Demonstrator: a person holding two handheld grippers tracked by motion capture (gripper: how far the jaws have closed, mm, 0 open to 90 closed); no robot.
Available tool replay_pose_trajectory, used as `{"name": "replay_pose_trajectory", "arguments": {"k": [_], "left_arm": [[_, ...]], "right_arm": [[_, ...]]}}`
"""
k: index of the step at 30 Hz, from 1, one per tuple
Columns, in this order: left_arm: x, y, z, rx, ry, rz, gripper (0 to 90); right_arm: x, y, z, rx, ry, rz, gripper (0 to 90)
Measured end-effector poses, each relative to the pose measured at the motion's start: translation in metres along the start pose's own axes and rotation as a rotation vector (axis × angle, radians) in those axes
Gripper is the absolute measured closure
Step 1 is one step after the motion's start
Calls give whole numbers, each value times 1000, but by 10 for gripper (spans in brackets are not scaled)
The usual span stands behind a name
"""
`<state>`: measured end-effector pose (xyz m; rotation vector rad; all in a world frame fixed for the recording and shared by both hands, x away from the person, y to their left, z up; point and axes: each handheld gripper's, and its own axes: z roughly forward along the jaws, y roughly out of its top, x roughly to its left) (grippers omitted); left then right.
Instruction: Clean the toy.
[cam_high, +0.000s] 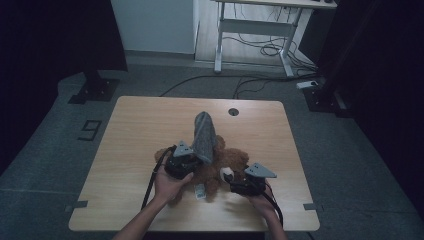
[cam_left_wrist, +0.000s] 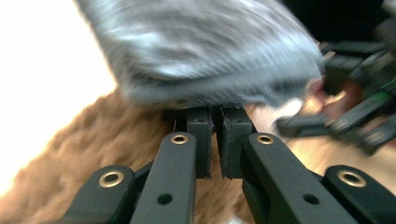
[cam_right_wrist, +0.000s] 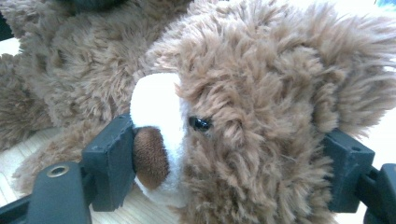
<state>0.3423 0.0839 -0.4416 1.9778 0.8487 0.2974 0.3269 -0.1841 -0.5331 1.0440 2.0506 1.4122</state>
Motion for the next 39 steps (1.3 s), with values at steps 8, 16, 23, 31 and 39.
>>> {"name": "replay_pose_trajectory", "arguments": {"k": [8, 16, 23, 31, 39], "left_arm": [[-37, 52, 32, -44, -93, 50, 842], [-73, 59, 91, 91, -124, 130, 841], [-54, 33, 106, 140, -153, 23, 847], [-35, 27, 78, 99, -103, 11, 851], [8, 3, 35, 84, -19, -64, 851]], "right_arm": [[-1, -1, 0, -4, 5, 3, 203], [-1, -1, 0, -8, 8, -2, 203], [-1, -1, 1, -6, 5, 0, 203], [0, -1, 1, -8, -2, -7, 203], [0, -1, 1, -7, -2, -11, 204]]}}
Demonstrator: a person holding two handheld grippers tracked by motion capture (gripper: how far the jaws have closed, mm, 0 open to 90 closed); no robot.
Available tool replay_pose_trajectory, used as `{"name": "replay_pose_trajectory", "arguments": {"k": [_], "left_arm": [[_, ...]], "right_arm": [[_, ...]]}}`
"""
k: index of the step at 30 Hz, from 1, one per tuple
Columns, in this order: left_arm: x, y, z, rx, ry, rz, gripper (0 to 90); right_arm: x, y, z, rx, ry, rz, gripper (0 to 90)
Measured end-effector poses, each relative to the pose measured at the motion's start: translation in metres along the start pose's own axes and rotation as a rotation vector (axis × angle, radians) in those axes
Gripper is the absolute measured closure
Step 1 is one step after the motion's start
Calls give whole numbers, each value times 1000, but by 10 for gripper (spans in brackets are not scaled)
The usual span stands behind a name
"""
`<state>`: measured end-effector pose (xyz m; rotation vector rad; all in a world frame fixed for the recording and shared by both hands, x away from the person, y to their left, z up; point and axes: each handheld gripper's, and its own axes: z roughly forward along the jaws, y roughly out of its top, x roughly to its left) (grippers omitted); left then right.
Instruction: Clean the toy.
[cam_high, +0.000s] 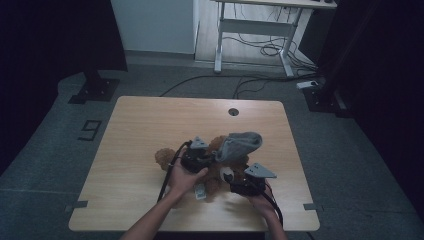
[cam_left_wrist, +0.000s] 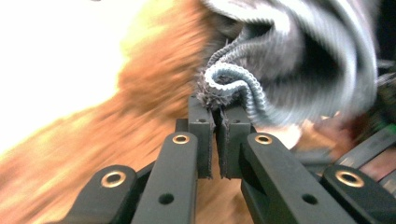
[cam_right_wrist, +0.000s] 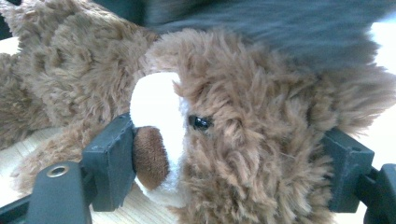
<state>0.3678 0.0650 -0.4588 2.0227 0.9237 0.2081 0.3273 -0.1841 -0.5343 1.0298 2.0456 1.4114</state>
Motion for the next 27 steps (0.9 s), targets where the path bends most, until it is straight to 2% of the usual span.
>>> {"name": "replay_pose_trajectory", "arguments": {"k": [4, 9, 14, 17, 20, 23, 27], "left_arm": [[19, -11, -24, -36, 20, -47, 851], [38, -12, -53, -76, 82, -59, 851], [54, -15, -71, -89, 134, -83, 851], [59, -20, -76, -86, 152, -88, 850], [61, -28, -76, -76, 154, -94, 850], [62, -33, -71, -67, 159, -96, 849], [64, -28, -57, -69, 168, -107, 849]], "right_arm": [[0, 0, 0, 0, 1, 6, 203], [0, 0, 0, 0, 1, 8, 204], [0, 0, 0, 0, 2, 8, 203], [-1, 1, 0, 2, -4, 11, 204], [1, 3, 3, 11, -34, 8, 208], [4, 4, 9, 21, -79, -17, 215], [5, 9, 19, 34, -139, -34, 221]]}}
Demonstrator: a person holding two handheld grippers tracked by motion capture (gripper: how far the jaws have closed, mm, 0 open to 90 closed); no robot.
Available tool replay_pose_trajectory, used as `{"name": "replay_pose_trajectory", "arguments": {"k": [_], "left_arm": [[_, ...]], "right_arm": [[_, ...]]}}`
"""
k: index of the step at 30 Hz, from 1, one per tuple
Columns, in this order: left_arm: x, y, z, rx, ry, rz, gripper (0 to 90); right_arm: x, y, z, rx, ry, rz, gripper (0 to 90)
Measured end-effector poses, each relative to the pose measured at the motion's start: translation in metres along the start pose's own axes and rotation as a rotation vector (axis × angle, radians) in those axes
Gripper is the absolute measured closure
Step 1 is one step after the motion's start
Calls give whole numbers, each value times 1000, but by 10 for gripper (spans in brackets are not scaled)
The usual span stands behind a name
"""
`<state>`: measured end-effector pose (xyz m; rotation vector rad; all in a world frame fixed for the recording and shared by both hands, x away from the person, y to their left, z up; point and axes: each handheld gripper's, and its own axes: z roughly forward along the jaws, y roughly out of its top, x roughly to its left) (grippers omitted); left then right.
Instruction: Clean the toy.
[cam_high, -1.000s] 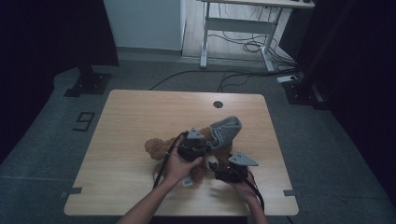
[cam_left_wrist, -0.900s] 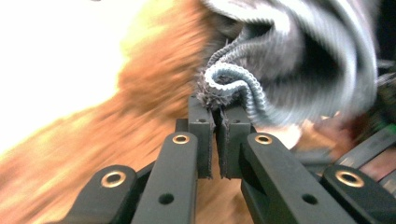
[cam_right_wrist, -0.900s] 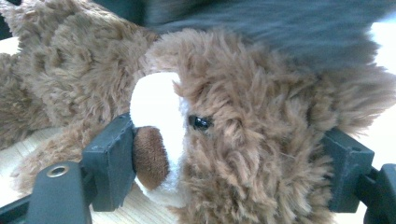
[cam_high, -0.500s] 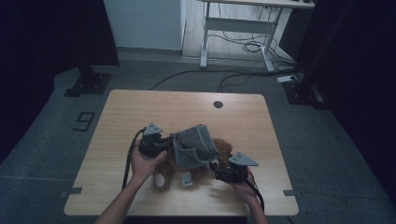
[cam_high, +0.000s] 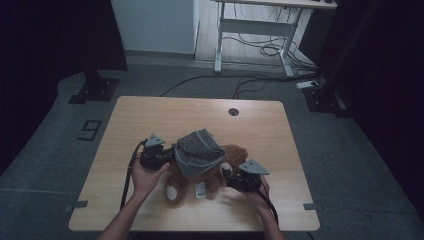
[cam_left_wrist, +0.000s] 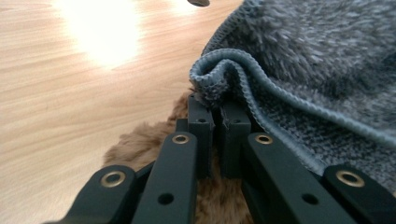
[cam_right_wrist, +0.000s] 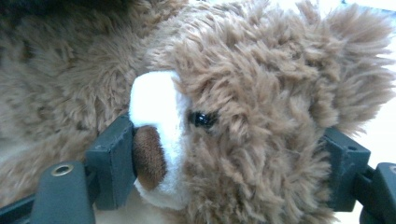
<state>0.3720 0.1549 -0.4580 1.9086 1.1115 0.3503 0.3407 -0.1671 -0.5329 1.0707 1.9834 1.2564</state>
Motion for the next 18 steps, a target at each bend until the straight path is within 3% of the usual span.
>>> {"name": "replay_pose_trajectory", "arguments": {"k": [2, 12, 14, 18], "left_arm": [[-2, 5, 10, 6, -3, -7, 849], [-17, 40, 46, 18, -32, 31, 847], [-19, 41, 55, 35, -40, 30, 846], [-17, 37, 63, 43, -63, 15, 847]], "right_arm": [[-1, 2, 5, 4, -24, 0, 224], [-12, 5, 23, -19, -126, 36, 236], [-14, 4, 22, -28, -103, 44, 235], [-22, 1, 12, -38, -12, 71, 180]]}}
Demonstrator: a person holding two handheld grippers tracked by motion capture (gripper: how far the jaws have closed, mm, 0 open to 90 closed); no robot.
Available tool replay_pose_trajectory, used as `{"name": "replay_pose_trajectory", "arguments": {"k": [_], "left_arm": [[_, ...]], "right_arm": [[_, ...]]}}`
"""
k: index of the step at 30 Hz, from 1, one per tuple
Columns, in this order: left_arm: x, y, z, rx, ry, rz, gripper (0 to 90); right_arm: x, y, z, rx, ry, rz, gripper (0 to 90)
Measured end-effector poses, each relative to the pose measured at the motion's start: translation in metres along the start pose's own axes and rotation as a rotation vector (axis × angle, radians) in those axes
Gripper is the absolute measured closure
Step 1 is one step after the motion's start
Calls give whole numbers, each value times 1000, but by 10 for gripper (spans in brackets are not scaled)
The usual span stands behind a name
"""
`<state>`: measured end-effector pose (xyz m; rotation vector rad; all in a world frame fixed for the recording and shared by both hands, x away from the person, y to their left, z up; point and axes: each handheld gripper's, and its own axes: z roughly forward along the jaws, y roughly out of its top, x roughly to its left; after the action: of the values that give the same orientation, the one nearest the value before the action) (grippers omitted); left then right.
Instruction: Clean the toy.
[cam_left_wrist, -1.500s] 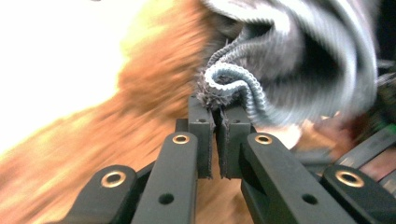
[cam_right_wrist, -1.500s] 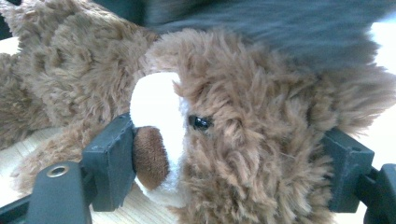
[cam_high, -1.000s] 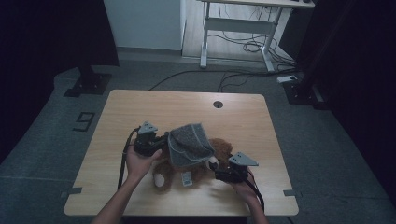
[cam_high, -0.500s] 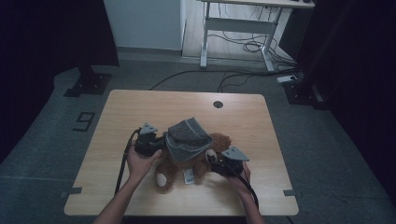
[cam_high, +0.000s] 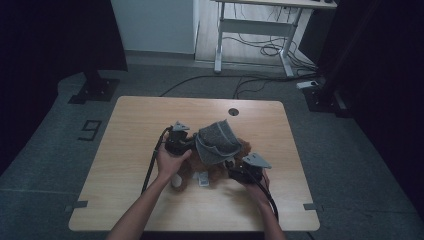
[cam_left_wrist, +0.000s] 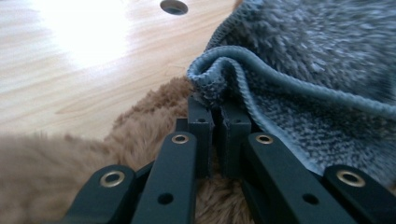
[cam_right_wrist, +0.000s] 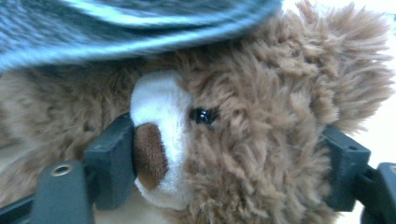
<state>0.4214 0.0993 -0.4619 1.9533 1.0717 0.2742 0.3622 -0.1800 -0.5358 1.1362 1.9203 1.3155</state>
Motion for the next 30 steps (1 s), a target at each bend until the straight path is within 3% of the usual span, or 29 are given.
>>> {"name": "replay_pose_trajectory", "arguments": {"k": [4, 7, 10, 13, 17, 22, 26, 27, 29, 30], "left_arm": [[2, -12, -3, -16, -39, -21, 848], [0, -18, -6, -29, -39, -14, 848], [0, -22, -8, -37, -47, -19, 849], [0, -25, -10, -44, -53, -26, 848], [-2, -28, -12, -53, -53, -30, 848], [-3, -31, -16, -60, -60, -31, 848], [-2, -35, -23, -68, -77, -36, 846], [-2, -37, -24, -66, -86, -39, 845], [-3, -40, -27, -68, -102, -42, 845], [-4, -40, -28, -69, -106, -41, 845]], "right_arm": [[-9, 2, -12, 5, 76, 40, 112], [-13, 8, -23, 21, 117, 59, 88], [-22, 18, -42, -45, 103, 112, 118], [-37, 32, -49, -69, 65, 159, 117], [-50, 50, -39, -53, 41, 221, 108], [-44, 63, -11, 45, 54, 211, 58], [-27, 49, 1, 139, 78, 178, 25], [-26, 43, 2, 160, 82, 186, 23], [-27, 33, 2, 156, 115, 256, 30], [-27, 29, 0, 155, 119, 268, 45]]}}
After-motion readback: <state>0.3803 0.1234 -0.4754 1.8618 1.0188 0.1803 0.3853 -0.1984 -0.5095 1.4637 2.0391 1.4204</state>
